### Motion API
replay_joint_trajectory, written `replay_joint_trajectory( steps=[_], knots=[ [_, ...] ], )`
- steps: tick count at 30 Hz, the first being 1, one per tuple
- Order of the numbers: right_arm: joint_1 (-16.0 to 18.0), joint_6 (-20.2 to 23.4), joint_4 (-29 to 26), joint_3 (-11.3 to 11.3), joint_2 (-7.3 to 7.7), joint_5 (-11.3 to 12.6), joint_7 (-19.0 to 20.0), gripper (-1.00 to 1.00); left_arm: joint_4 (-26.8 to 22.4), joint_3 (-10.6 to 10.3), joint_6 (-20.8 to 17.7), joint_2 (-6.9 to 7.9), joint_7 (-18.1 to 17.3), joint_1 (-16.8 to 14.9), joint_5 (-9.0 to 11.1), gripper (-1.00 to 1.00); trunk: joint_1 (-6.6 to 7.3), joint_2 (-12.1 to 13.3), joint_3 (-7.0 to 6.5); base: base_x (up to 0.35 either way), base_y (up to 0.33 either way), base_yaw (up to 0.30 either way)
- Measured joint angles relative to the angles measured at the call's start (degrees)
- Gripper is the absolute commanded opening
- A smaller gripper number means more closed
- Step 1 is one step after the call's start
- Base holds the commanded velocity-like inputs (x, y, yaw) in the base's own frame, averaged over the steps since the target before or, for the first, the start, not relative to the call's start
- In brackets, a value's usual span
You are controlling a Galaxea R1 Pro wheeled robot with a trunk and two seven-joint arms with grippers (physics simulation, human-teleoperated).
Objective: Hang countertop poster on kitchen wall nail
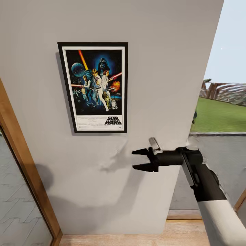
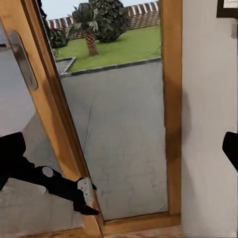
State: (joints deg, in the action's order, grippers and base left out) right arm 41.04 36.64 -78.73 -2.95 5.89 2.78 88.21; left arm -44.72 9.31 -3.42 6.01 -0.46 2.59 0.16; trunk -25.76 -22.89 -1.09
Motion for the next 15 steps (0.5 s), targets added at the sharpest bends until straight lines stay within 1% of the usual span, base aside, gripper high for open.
replay_joint_trajectory(
  steps=[1, 2, 3, 6, 7, 9, 10, 11, 12, 13, 14, 15],
  knots=[
    [-5.85, -3.74, 0.12, 0.29, 0.54, -0.09, 0.03, 1.00, -0.13, 0.98, 0.00, 0.04, -0.01, 0.00, 0.02, 1.00, 0.00, -0.01, 0.00, 0.000, 0.000, 0.000],
    [-9.11, -4.97, 0.28, 0.34, 0.81, -0.12, 0.02, 1.00, -0.15, 1.15, 0.00, 0.04, -0.01, 0.00, 0.04, 1.00, -0.01, 0.01, 0.00, 0.000, 0.000, 0.000],
    [-12.46, -7.62, 0.95, 0.42, 1.36, -0.15, -0.01, 1.00, -0.19, 1.35, 0.00, 0.02, -0.01, 0.00, 0.05, 1.00, 0.00, 0.00, 0.00, 0.000, 0.000, 0.000],
    [-18.03, -12.50, 3.16, 0.75, 1.98, -0.18, -0.10, 1.00, -0.20, 1.53, 0.00, 0.02, -0.02, 0.00, 0.07, 1.00, 0.00, 0.00, -0.01, 0.000, 0.000, 0.000],
    [-20.74, -15.90, 5.52, 1.85, 2.42, -0.21, -0.09, 1.00, -0.21, 1.60, 0.00, 0.02, -0.03, 0.00, 0.06, 1.00, 0.00, 0.00, 0.00, 0.000, 0.000, 0.000],
    [-23.22, -19.37, 8.83, 3.66, 2.77, -0.19, -0.14, 1.00, -0.21, 1.64, 0.00, 0.02, -0.03, 0.00, 0.05, 1.00, 0.00, 0.00, -0.01, 0.000, 0.000, 0.000],
    [-24.84, -22.42, 12.67, 5.80, 3.01, -0.34, -0.12, 1.00, -0.22, 1.67, 0.00, 0.00, -0.02, 0.01, 0.05, 1.00, 0.00, 0.00, 0.00, 0.000, 0.000, 0.000],
    [-25.54, -23.91, 15.22, 6.85, 3.16, -0.47, -0.12, 1.00, -0.20, 1.68, 0.00, -0.01, -0.02, 0.00, 0.06, 1.00, 0.00, 0.01, -0.01, 0.000, 0.000, 0.000],
    [-26.43, -26.61, 20.19, 8.47, 3.91, -0.90, -0.12, 1.00, -0.16, 1.68, 0.00, 0.00, -0.02, 0.01, 0.07, 1.00, 0.00, 0.00, 0.00, 0.000, 0.000, 0.000],
    [-27.01, -29.34, 26.11, 9.54, 5.18, -1.48, -0.21, 1.00, -0.13, 1.67, 0.00, 0.01, -0.02, 0.01, 0.08, 1.00, 0.00, 0.01, 0.00, 0.000, 0.000, 0.000],
    [-27.20, -30.82, 29.43, 9.91, 5.89, -1.78, -0.30, 1.00, -0.10, 1.66, 0.00, 0.00, -0.02, 0.00, 0.08, 1.00, 0.00, 0.01, -0.01, 0.000, 0.000, 0.000],
    [-27.49, -33.52, 35.11, 10.43, 7.02, -2.26, -0.52, 1.00, -0.04, 1.62, 0.00, -0.01, -0.02, 0.01, 0.07, 1.00, 0.00, 0.00, 0.00, 0.000, 0.000, 0.000]
  ],
)
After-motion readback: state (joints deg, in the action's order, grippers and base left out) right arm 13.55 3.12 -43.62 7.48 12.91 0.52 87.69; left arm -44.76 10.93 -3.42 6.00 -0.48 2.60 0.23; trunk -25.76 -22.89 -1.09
